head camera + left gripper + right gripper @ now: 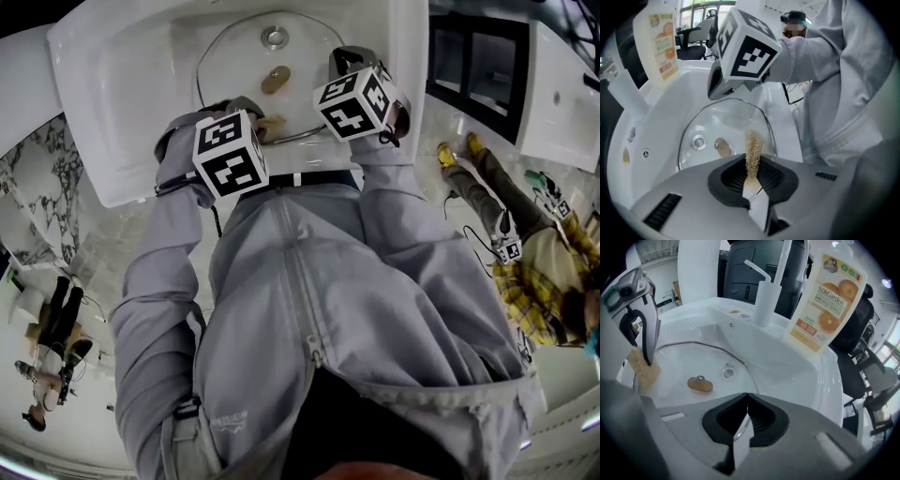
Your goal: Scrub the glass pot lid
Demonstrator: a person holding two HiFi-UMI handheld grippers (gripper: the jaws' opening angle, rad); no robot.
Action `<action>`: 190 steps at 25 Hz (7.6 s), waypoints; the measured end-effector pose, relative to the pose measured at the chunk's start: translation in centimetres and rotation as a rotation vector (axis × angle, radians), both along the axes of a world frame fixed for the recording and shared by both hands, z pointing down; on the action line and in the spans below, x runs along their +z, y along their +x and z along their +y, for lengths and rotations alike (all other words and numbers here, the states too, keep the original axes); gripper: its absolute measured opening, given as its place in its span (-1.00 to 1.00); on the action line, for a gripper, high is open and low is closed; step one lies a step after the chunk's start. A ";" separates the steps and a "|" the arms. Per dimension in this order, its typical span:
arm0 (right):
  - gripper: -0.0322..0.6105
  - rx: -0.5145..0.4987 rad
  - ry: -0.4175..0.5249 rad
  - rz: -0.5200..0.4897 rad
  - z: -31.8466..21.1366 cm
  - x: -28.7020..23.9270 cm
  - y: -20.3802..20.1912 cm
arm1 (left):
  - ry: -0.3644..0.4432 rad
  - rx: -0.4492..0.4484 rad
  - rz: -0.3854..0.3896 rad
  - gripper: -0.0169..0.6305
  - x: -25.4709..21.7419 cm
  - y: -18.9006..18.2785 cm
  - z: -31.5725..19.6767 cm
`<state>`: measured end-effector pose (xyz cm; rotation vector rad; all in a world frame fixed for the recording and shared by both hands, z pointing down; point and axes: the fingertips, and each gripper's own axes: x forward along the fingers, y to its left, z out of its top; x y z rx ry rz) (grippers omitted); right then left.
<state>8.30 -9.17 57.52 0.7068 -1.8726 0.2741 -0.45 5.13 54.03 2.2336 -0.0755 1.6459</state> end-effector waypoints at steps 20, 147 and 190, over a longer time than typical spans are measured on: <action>-0.89 -0.042 -0.090 -0.078 -3.0 0.6 0.2 | 0.592 -0.076 -0.256 -0.83 10.7 -1.9 -20.7; -0.89 0.017 0.055 -0.222 3.8 -9.1 3.7 | 0.442 0.423 -0.090 -0.83 5.2 9.5 -3.3; -0.73 -1.108 0.012 0.056 10.9 -5.0 3.3 | 0.499 -0.535 -0.111 -0.83 -5.7 -2.5 -3.2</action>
